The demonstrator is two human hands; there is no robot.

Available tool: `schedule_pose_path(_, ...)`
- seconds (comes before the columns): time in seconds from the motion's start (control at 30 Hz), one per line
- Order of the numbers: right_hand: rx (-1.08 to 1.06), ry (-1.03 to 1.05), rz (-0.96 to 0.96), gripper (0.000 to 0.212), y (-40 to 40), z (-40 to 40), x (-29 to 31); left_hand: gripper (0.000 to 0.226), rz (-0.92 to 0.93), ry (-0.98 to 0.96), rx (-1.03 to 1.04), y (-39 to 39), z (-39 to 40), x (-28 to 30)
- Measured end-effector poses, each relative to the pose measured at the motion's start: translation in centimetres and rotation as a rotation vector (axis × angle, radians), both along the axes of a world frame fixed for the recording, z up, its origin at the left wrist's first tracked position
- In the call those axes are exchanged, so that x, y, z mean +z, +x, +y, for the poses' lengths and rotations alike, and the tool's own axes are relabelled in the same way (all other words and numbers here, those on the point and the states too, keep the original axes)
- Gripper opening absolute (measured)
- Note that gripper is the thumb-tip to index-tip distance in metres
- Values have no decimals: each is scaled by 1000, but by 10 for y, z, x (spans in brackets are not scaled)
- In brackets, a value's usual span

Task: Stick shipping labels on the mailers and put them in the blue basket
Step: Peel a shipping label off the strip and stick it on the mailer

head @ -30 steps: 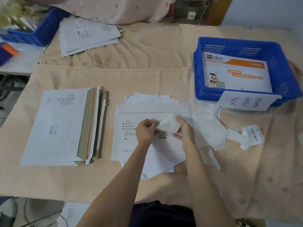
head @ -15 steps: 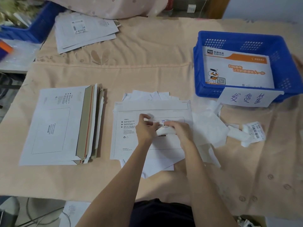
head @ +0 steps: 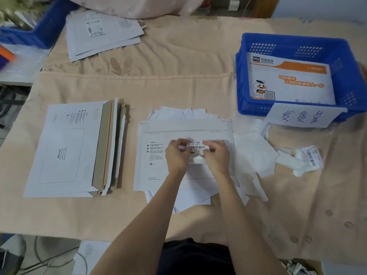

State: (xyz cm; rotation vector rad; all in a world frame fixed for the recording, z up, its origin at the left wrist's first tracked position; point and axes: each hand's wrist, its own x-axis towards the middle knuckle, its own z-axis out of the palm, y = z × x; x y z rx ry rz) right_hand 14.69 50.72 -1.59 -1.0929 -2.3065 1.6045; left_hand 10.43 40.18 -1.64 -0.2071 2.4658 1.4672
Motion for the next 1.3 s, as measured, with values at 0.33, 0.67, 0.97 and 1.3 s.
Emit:
schedule_pose_path(0.33,-38,-10,54,39,-2,-1,-3,19,-20,9,0,1,0,-2)
schedule_pose_path(0.67,-67,-20,70,42,-1,-1,-11,19,6,-29,-30,1,0,-4)
schedule_pose_path(0.97,-71,-19,91,42,-3,-2,-12,25,19,-31,-37,0,-1,-5)
schedule_pose_path(1.3,-52,-25,72,42,-3,-2,-13,26,10,-38,-44,-1,1,-5)
